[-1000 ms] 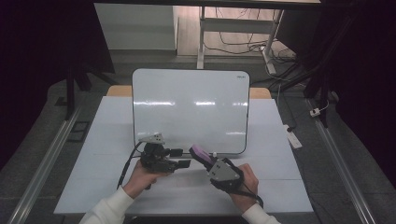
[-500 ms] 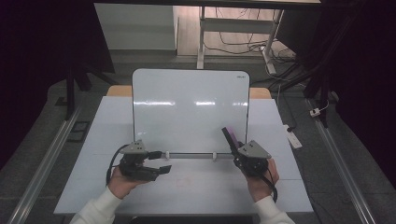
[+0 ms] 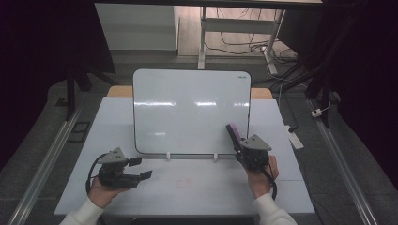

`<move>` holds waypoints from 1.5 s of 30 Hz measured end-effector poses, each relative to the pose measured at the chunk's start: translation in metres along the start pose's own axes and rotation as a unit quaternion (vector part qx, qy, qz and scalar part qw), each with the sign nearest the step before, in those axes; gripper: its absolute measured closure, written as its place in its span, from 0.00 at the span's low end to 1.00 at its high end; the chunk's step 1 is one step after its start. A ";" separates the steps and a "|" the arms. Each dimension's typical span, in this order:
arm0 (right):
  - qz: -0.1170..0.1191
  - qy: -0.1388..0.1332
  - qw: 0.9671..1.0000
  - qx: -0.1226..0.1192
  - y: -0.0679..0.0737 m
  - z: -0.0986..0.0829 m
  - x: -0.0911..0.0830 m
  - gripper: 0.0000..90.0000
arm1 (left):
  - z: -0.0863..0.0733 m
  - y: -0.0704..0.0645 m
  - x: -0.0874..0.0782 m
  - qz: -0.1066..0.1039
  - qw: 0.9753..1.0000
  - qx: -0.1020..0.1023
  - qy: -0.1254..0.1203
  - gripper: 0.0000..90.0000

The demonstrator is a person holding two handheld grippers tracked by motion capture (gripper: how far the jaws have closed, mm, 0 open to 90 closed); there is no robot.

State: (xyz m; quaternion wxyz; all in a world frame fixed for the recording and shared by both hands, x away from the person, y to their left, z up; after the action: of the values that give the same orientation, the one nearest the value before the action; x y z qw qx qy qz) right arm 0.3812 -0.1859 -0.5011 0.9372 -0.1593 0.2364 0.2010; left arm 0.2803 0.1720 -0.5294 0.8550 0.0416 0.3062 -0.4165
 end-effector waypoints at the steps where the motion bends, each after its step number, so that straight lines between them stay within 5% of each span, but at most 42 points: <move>1: 0.004 0.001 1.000 0.000 0.000 -0.001 0.001 0.66 | -0.002 0.001 -0.001 0.004 1.000 0.001 0.002 0.31; 6: 0.014 -0.004 1.000 0.009 -0.002 -0.002 -0.001 0.52 | -0.009 0.007 -0.006 0.014 1.000 -0.005 0.004 0.31; 14: 0.074 -0.014 0.997 0.010 -0.007 -0.014 -0.020 0.40 | -0.020 0.013 -0.014 0.032 0.999 -0.006 0.005 0.31; 25: 0.140 -0.015 0.990 0.014 -0.017 -0.045 -0.044 0.36 | -0.035 0.025 -0.019 0.059 0.998 -0.021 0.018 0.27; 33: 0.163 0.001 0.987 0.012 -0.024 -0.068 -0.041 0.36 | -0.045 0.030 -0.022 0.075 0.997 -0.022 0.027 0.24; 45: 0.169 0.005 0.986 0.008 -0.023 -0.071 -0.038 0.36 | -0.045 0.030 -0.022 0.078 0.996 -0.018 0.028 0.24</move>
State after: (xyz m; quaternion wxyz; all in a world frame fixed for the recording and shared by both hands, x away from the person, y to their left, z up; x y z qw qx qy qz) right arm 0.3343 -0.2451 -0.5363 0.8900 -0.1108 0.2659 0.3535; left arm 0.2707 0.2210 -0.5589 0.8766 0.0616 0.3330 -0.3418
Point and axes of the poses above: each handheld gripper's, and its own axes: x roughly forward along the jaws, z roughly out of its top, y roughly to its left, the point moved 7 cm from there along x, roughly forward along the jaws, and after that the axes turned 4 degrees about x, right-handed, at the moved point
